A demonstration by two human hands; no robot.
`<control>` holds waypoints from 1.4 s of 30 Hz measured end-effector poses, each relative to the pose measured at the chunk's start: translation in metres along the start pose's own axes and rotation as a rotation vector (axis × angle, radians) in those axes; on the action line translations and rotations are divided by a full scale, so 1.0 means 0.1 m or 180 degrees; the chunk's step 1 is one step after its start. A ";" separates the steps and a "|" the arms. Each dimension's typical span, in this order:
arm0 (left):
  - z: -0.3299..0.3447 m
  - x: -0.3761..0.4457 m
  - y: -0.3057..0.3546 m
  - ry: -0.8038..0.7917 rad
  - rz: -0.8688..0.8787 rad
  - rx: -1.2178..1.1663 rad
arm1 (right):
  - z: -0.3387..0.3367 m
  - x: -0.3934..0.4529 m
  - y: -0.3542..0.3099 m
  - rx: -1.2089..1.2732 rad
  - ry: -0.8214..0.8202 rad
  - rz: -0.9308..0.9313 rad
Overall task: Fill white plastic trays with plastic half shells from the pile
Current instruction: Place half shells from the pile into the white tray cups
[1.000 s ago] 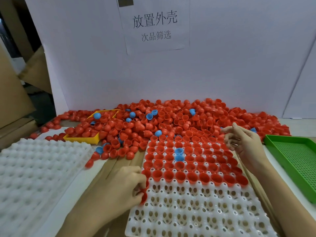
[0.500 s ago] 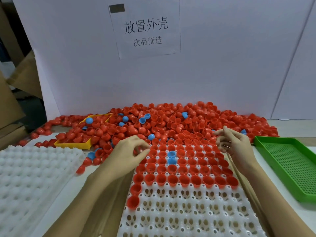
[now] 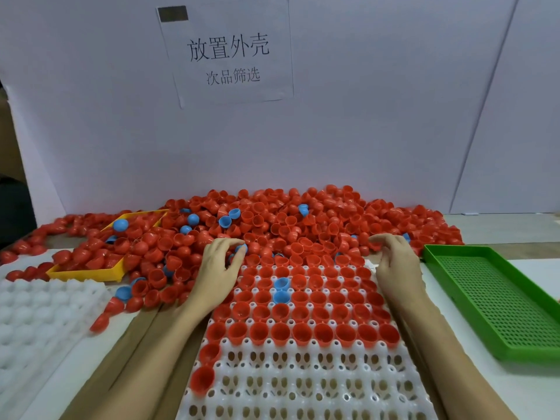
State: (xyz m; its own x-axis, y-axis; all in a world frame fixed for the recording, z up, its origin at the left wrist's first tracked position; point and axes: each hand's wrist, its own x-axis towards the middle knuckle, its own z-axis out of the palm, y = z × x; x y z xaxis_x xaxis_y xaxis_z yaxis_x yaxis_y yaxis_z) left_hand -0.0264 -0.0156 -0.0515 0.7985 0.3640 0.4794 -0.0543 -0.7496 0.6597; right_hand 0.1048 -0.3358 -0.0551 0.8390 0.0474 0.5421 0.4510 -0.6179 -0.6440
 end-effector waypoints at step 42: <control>-0.36 -0.17 0.37 -0.0296 0.0513 -0.0202 | -0.08 0.01 0.28 -0.1003 -0.1776 -0.0129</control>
State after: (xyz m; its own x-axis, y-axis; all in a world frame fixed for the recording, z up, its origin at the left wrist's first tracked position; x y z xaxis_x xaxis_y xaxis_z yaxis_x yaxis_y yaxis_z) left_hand -0.0634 -0.0290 -0.0143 0.8283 0.1871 0.5281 -0.2214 -0.7565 0.6153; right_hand 0.1155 -0.3595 -0.0684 0.8938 0.4243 0.1455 0.4458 -0.8041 -0.3934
